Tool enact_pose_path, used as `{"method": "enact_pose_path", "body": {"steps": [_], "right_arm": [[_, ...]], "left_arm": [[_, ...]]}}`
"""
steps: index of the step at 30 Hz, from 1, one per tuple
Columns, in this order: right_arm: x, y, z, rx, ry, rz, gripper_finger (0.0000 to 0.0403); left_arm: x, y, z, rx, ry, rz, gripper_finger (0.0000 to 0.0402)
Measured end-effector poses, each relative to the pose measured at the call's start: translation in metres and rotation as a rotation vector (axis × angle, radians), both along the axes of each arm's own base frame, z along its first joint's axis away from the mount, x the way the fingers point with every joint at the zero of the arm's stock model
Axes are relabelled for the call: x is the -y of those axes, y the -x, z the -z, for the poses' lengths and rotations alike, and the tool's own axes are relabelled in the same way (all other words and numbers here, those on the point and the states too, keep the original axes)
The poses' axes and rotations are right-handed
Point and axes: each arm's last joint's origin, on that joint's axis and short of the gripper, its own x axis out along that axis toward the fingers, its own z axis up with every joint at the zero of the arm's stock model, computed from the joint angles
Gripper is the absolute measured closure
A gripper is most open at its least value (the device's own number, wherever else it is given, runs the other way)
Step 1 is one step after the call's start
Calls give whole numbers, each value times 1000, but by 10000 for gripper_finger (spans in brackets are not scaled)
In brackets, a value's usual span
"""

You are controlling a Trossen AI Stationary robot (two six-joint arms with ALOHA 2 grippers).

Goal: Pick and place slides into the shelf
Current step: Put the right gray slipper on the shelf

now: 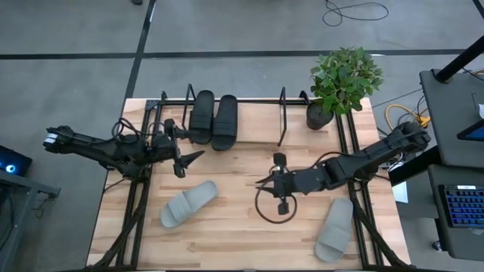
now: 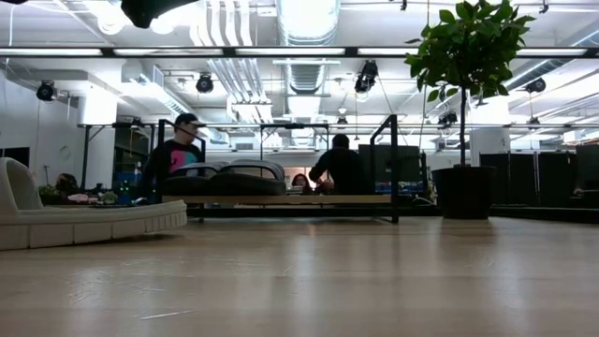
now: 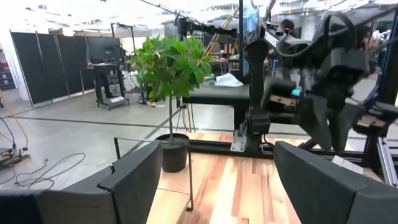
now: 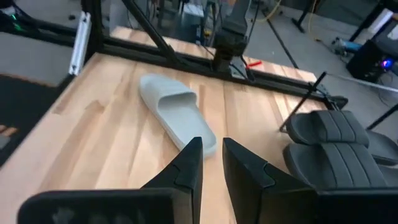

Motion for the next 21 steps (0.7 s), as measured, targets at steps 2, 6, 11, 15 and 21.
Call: {"method": "enact_pose_path", "body": {"steps": [2, 6, 11, 15, 21], "right_arm": [[2, 5, 2, 12, -5, -1, 349], [6, 13, 4, 19, -7, 2, 349], [10, 24, -3, 53, -14, -2, 349], [11, 26, 1, 38, -5, -2, 349], [11, 27, 11, 9, -31, 12, 349]], "left_arm": [[1, -3, 0, 3, 1, -1, 109], [2, -8, 3, -11, -2, 0, 109], [3, -14, 2, -5, -8, -1, 109], [4, -18, 3, -2, -9, -1, 109], [4, -20, 2, -6, -10, 1, 109]]}}
